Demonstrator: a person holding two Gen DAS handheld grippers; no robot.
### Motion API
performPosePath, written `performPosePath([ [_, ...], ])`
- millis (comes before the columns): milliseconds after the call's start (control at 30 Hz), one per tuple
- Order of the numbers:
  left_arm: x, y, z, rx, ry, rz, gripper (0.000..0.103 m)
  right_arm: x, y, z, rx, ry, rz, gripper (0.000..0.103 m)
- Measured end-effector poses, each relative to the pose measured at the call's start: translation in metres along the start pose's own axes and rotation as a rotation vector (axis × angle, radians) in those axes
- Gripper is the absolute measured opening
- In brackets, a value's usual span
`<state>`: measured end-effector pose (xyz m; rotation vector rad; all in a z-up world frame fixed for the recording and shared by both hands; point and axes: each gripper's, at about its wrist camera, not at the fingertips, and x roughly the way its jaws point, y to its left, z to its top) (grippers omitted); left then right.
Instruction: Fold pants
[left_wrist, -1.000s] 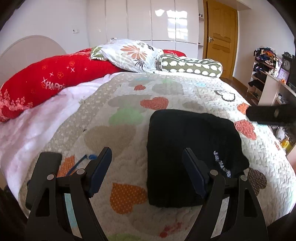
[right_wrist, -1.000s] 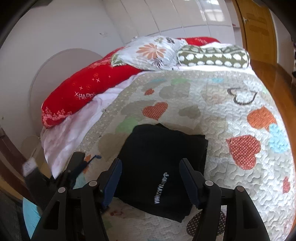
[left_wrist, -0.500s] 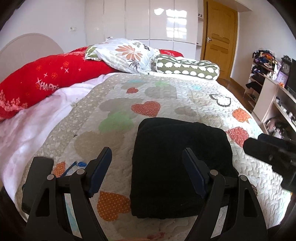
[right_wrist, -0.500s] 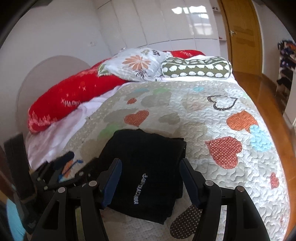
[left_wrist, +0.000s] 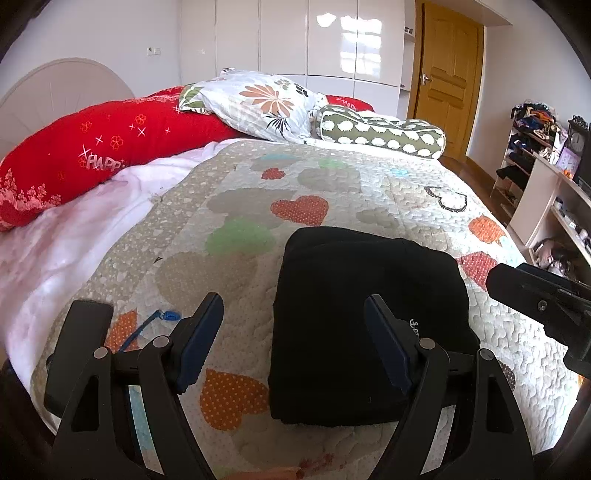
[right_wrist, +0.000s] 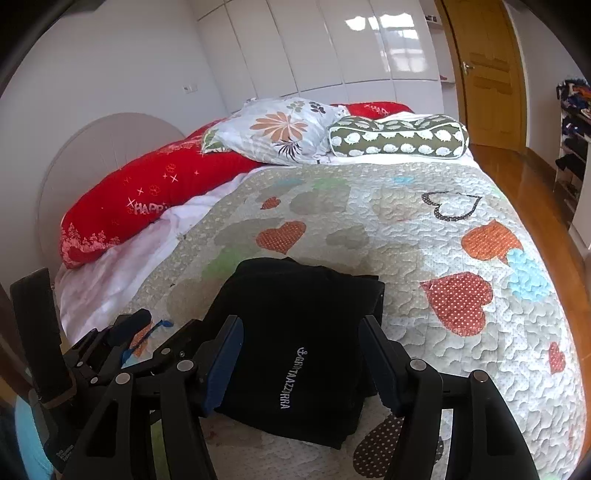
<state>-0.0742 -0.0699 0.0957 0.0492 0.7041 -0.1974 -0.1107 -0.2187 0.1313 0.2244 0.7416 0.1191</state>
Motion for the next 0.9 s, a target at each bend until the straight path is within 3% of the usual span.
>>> performPosePath([
  [900, -0.0073, -0.0095, -0.0059, 0.037, -0.007, -0.002, 0.079, 0.0023, -0.0056, -0.0001, 0.04, 0.025, 0.03, 0.063],
])
